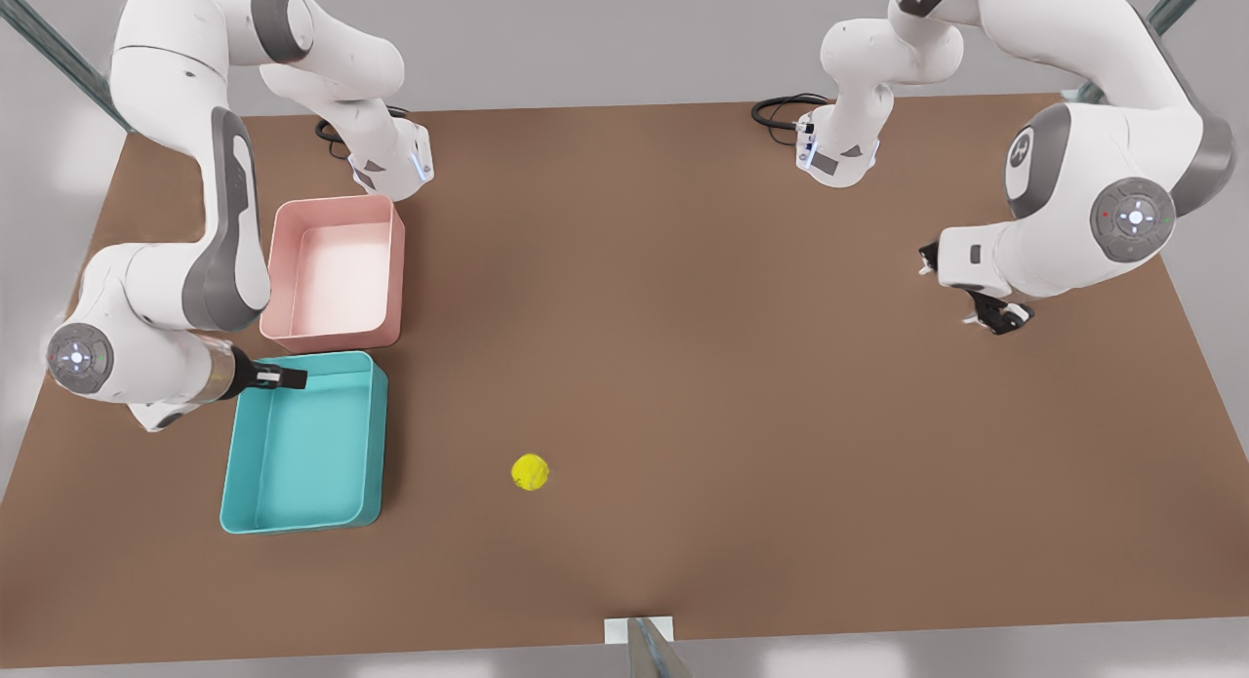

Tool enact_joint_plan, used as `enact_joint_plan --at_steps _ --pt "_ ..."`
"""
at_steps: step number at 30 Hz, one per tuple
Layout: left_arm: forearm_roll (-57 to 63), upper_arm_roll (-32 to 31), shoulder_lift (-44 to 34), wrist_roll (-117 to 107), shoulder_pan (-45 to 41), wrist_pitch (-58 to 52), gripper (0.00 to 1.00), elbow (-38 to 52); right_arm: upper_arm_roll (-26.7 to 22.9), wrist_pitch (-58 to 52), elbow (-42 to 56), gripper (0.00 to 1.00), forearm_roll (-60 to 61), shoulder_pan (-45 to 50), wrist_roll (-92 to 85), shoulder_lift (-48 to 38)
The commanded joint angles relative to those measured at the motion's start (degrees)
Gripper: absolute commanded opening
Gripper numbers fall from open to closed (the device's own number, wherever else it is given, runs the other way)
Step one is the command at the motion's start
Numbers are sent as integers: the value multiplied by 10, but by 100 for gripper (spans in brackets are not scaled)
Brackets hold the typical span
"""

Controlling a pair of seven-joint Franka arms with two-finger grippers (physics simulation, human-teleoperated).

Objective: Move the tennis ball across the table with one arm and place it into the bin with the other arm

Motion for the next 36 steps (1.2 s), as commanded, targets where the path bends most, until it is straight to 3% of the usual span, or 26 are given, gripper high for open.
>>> enact_joint_plan --at_steps 1,6,10,15,25,36 --pt "-1 0 5 -490 10 -11 100 -4 0 117 10 100 19 20 79 44" --pt "-14 -1 11 -487 10 1 100 -5 0 241 23 100 45 76 182 127" --pt "-13 -1 15 -486 15 -1 100 -5 0 246 130 100 43 86 238 202" --pt "-12 -1 20 -486 15 -1 100 -8 0 320 186 100 42 110 259 272" --pt "-29 -1 22 -485 39 -1 100 -6 0 387 247 100 42 132 260 348" --pt "-48 -16 45 -484 38 13 100 -6 0 398 234 100 36 138 253 369"
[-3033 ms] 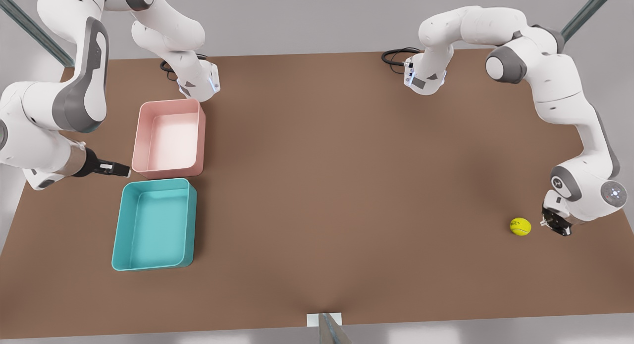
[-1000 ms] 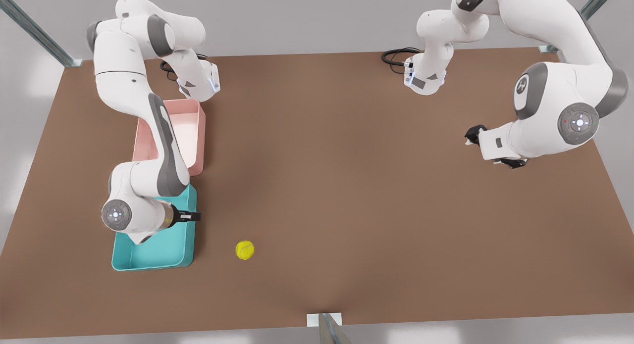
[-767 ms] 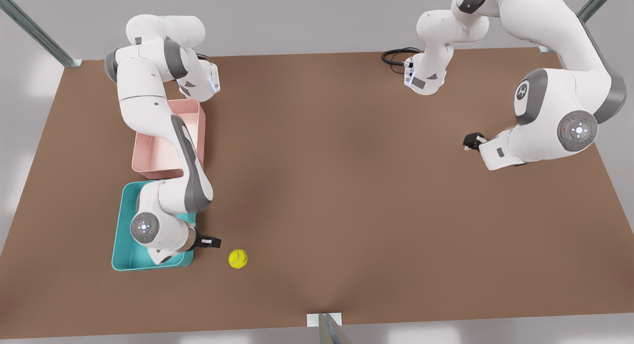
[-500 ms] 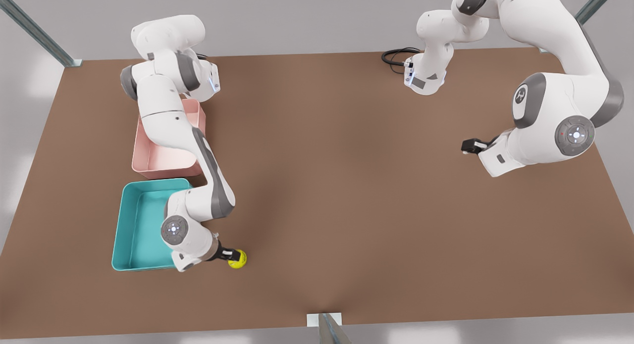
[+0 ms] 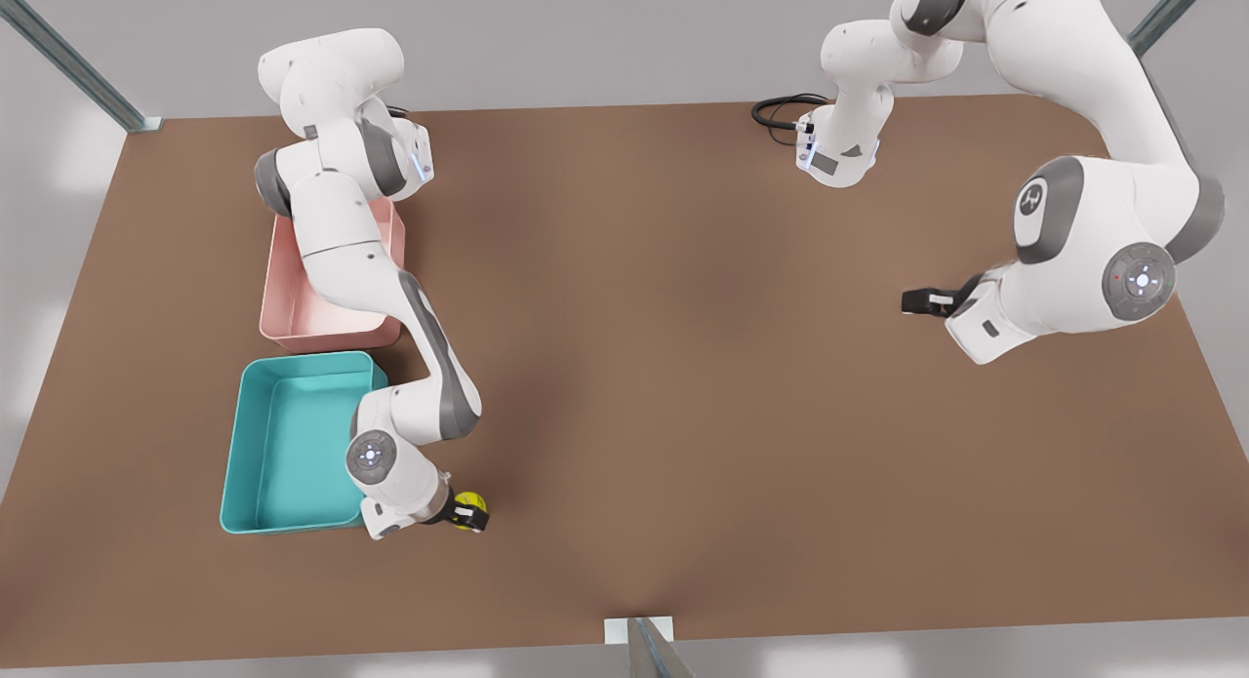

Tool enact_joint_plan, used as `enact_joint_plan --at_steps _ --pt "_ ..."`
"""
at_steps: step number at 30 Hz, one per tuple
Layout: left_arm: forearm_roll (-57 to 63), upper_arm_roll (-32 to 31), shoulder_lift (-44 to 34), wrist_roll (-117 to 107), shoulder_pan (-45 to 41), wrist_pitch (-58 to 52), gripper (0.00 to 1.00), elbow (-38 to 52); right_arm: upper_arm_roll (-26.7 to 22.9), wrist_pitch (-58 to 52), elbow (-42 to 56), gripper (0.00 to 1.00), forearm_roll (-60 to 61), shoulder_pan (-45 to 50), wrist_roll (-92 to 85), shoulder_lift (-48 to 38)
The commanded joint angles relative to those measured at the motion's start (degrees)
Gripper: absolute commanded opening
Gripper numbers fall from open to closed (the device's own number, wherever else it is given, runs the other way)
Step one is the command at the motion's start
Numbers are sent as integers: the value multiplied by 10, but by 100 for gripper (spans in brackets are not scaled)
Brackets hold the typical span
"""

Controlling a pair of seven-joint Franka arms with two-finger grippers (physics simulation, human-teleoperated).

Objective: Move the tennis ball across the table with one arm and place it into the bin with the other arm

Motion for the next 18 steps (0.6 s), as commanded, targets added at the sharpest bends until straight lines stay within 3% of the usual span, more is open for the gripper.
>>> enact_joint_plan --at_steps 1,18 --pt "1 0 4 -64 3 4 100 0 0 9 -7 100 -3 0 35 0" --pt "0 0 14 -63 3 -1 100 -2 0 10 -8 100 -5 13 37 27"
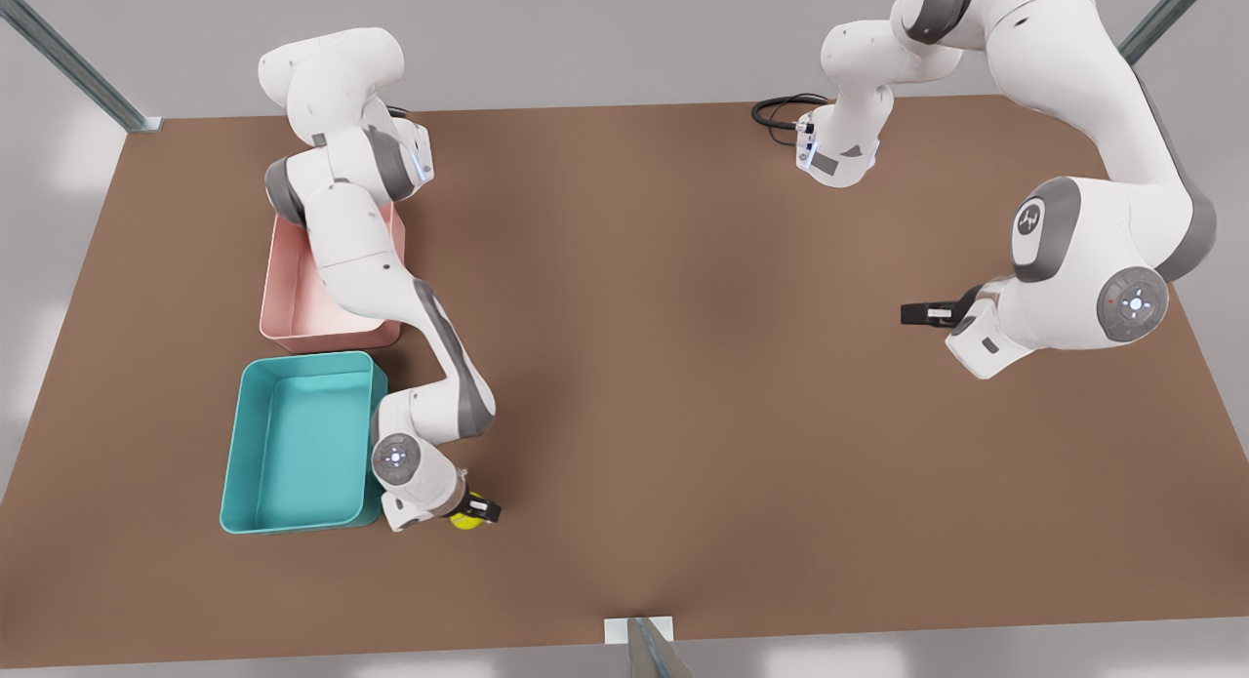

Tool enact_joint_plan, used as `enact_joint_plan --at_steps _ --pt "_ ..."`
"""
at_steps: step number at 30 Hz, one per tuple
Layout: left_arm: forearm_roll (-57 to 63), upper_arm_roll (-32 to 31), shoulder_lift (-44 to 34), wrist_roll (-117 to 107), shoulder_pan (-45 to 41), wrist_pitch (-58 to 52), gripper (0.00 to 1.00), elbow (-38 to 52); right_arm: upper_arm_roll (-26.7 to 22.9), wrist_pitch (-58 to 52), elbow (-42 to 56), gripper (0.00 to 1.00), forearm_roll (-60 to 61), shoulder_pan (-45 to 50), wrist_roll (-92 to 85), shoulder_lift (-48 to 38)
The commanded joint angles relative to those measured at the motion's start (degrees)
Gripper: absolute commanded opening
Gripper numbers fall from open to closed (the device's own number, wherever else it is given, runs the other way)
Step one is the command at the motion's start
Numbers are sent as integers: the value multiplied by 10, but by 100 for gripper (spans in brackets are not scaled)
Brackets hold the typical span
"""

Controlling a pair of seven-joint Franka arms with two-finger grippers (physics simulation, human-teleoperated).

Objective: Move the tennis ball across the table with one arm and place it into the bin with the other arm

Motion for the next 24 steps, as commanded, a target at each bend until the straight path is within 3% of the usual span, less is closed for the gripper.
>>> enact_joint_plan --at_steps 1,3,5,14,19,21,24 --pt "0 0 0 -23 0 -1 100 0 0 1 1 98 1 0 13 0" --pt "0 0 0 -23 0 -1 100 0 0 1 1 71 0 2 12 0" --pt "0 0 1 -23 0 -1 100 0 0 1 2 61 1 2 11 3" --pt "0 0 3 -23 3 -2 100 0 -1 -22 -4 62 9 -5 13 -50" --pt "0 0 3 -23 3 -5 100 0 -6 -240 -68 62 2 -71 -134 -199" --pt "0 0 3 -23 3 -6 100 0 -7 -308 -68 62 -23 -116 -209 -223" --pt "0 0 3 -23 2 -7 100 0 -15 -326 -88 62 -49 -168 -303 -231"
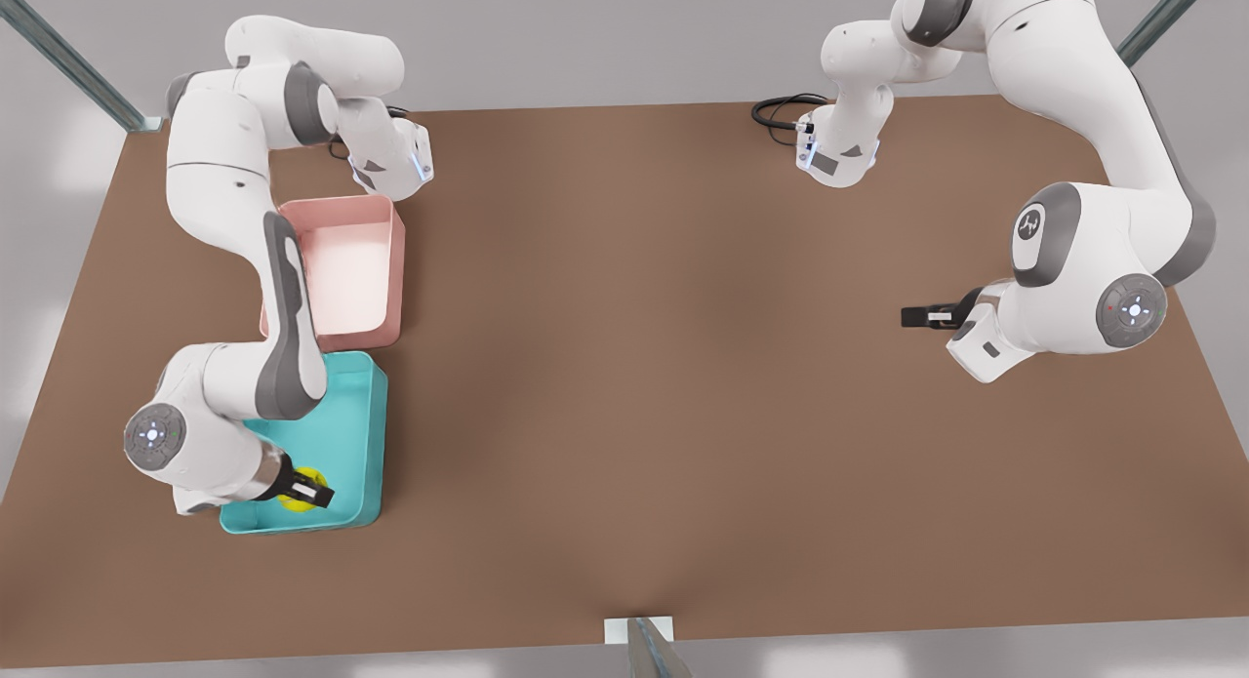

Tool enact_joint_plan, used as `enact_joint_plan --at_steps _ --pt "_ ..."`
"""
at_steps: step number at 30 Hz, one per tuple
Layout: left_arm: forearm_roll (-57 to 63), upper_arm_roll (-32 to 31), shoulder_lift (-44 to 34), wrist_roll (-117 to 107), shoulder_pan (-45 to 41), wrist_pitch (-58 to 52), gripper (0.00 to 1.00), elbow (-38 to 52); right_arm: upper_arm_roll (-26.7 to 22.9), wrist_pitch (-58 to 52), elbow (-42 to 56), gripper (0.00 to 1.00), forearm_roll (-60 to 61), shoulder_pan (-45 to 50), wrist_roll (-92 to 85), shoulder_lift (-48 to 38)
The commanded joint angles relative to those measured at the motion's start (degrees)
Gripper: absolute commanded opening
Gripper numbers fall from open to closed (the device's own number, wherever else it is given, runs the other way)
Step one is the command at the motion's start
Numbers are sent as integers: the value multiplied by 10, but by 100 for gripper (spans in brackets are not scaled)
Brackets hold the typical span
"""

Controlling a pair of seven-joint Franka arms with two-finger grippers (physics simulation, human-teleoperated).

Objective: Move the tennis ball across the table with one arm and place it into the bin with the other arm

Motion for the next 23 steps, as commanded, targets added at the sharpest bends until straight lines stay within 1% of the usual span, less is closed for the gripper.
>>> enact_joint_plan --at_steps 1,3,4,5,10,12,13,14,16,17,18,20,21,22,23 --pt "1 0 -1 -6 -1 -6 100 0 -3 -101 -9 63 -27 -26 -231 0" --pt "1 0 -1 -6 -1 -6 100 0 -3 -98 -13 63 -26 -36 -240 8" --pt "1 0 -1 -6 -1 -6 100 0 -3 -99 -19 67 -25 -35 -240 8" --pt "1 0 -1 -6 -1 -6 100 0 -3 -98 -25 100 -23 -35 -237 9" --pt "1 0 -1 -6 -1 -6 100 0 -2 -99 -21 100 -17 -34 -231 15" --pt "1 0 -1 -6 -1 -7 100 0 3 -105 -15 100 -16 -28 -189 -8" --pt "0 0 -1 -6 -1 -8 100 0 2 -172 8 100 -20 -26 -152 -30" --pt "1 0 -1 -6 -1 -9 100 0 0 -239 54 100 -19 -26 -150 -34" --pt "1 0 -1 -6 -1 -9 100 0 -4 -304 69 100 -22 -27 -152 -113" --pt "0 0 -1 -6 -1 -10 100 0 1 -318 44 100 -26 -31 -155 -173" --pt "1 0 -2 -6 -1 -15 100 0 1 -323 -6 100 -24 -33 -148 -227" --pt "0 0 -2 -6 -1 -17 100 0 6 -322 -64 100 -22 -45 -146 -275" --pt "1 0 -2 -6 -1 -17 100 0 18 -316 -103 100 -21 -57 -146 -308" --pt "1 0 -2 -6 -1 -16 100 0 29 -316 -112 100 -20 -67 -147 -319" --pt "1 0 -2 -6 -1 -16 100 0 29 -316 -112 100 -20 -67 -146 -319"
